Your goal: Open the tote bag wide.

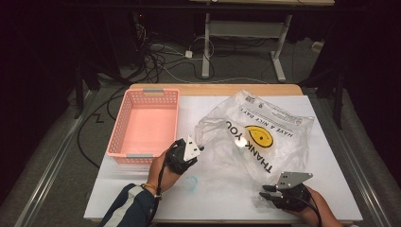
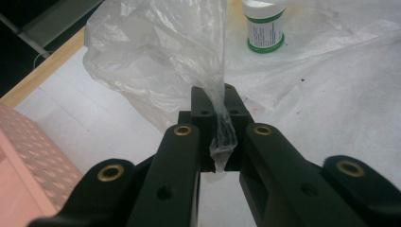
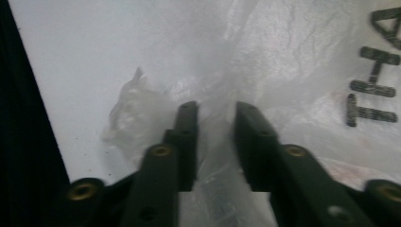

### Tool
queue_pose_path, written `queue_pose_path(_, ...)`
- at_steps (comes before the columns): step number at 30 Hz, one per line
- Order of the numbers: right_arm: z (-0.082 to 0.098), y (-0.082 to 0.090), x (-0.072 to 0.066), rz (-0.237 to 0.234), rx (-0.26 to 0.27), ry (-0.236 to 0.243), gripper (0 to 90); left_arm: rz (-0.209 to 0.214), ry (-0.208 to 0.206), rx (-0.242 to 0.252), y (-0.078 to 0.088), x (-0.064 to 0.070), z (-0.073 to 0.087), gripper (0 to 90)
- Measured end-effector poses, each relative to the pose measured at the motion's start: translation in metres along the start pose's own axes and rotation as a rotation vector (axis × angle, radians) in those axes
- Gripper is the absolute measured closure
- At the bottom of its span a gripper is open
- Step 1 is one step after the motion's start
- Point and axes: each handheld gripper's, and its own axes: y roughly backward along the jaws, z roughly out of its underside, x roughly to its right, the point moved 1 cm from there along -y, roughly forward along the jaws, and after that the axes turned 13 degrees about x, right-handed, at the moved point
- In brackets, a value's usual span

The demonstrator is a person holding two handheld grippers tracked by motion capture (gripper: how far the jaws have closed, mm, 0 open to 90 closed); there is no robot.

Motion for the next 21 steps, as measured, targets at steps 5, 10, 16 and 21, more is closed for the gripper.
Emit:
queue_pose_path(5, -0.005, 0.000, -0.001, 0.029, -0.008, 0.055, 90.0, 0.000, 0.008, 0.006, 0.001, -0.002, 0.000, 85.1)
queue_pose_path(10, -0.016, 0.009, -0.002, 0.075, 0.092, 0.064, 90.0, -0.006, 0.013, 0.020, 0.005, -0.004, -0.002, 85.2)
queue_pose_path(16, -0.030, 0.018, -0.002, 0.121, 0.215, 0.084, 90.0, -0.016, 0.023, 0.047, 0.011, -0.007, -0.005, 85.2)
queue_pose_path(21, -0.036, 0.023, -0.001, 0.143, 0.257, 0.092, 90.0, -0.025, 0.024, 0.051, 0.014, -0.008, -0.006, 85.2)
